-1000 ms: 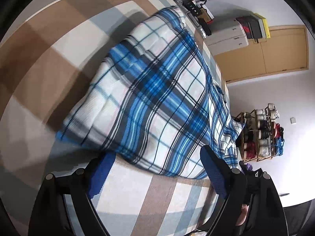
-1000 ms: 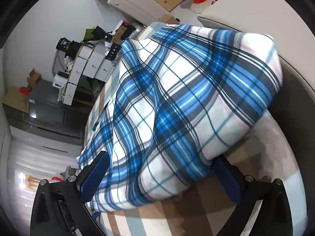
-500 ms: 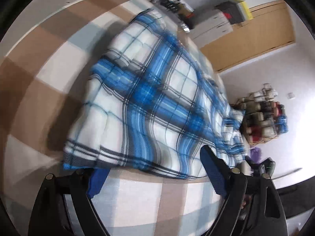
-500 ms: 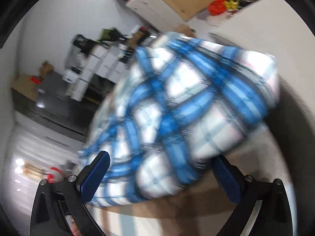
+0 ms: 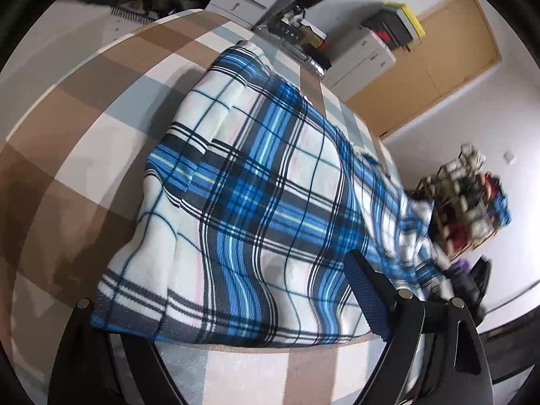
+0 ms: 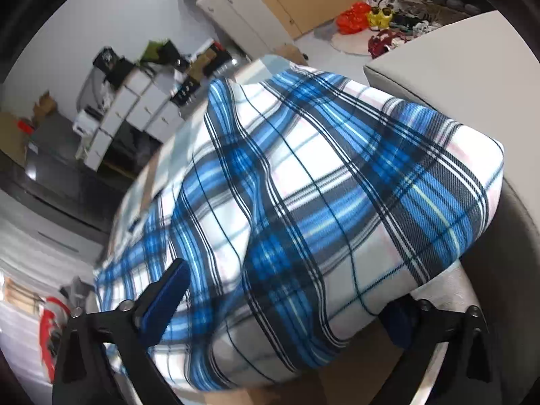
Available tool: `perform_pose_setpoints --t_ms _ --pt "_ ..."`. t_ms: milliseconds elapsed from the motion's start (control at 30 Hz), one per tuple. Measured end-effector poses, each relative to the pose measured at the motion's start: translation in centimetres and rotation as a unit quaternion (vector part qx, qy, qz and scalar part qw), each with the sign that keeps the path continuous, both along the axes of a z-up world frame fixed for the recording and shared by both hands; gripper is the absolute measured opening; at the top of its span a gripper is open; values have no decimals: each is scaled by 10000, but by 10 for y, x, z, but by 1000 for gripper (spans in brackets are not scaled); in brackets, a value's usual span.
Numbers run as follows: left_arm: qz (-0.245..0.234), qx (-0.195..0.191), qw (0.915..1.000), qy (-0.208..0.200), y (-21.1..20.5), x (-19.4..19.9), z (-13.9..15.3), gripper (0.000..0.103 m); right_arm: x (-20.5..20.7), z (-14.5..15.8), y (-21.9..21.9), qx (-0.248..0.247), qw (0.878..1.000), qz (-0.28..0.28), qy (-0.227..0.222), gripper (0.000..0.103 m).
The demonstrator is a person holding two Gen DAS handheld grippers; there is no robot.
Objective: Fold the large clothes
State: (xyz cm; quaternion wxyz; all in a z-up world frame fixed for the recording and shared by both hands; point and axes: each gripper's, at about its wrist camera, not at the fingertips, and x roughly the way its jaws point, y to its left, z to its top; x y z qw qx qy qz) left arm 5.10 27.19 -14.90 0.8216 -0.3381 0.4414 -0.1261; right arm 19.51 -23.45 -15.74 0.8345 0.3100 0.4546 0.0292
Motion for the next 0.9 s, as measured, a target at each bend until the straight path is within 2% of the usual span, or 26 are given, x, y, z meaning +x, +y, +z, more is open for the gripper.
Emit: perform_pose_setpoints --t_ms 33,67,100,133,167,233,400,633,833,900 --pt "18 -96 10000 12 3 0 -1 84 -1 -3 -1 104 9999 16 -10 49" --pt "86 -184 9998 62 6 1 -3 70 -3 -5 -2 94 9999 -35 17 18" --pt "169 -264 9993 223 12 2 -7 36 -7 -6 -3 95 9999 -106 -16 13" --pt "292 -77 9988 379 14 3 -9 17 -12 -6 -4 163 9996 -171 -149 11" --pt "390 29 9983 422 19 2 -11 5 -15 -5 -3 153 9995 -167 -202 6" --pt "496 -235 9975 435 28 0 -15 3 -20 -4 0 114 9995 -128 -246 6" --pt "581 149 9982 96 34 -12 7 0 -42 4 12 39 9995 -61 -310 5" --pt "873 544 9944 244 43 -26 0 0 -81 10 25 -98 9998 17 -179 5" --pt "916 203 9947 419 60 -70 0 0 -111 13 28 -88 9999 115 0 5" --pt "845 238 9950 477 64 -84 2 0 -117 7 25 72 9997 196 162 5"
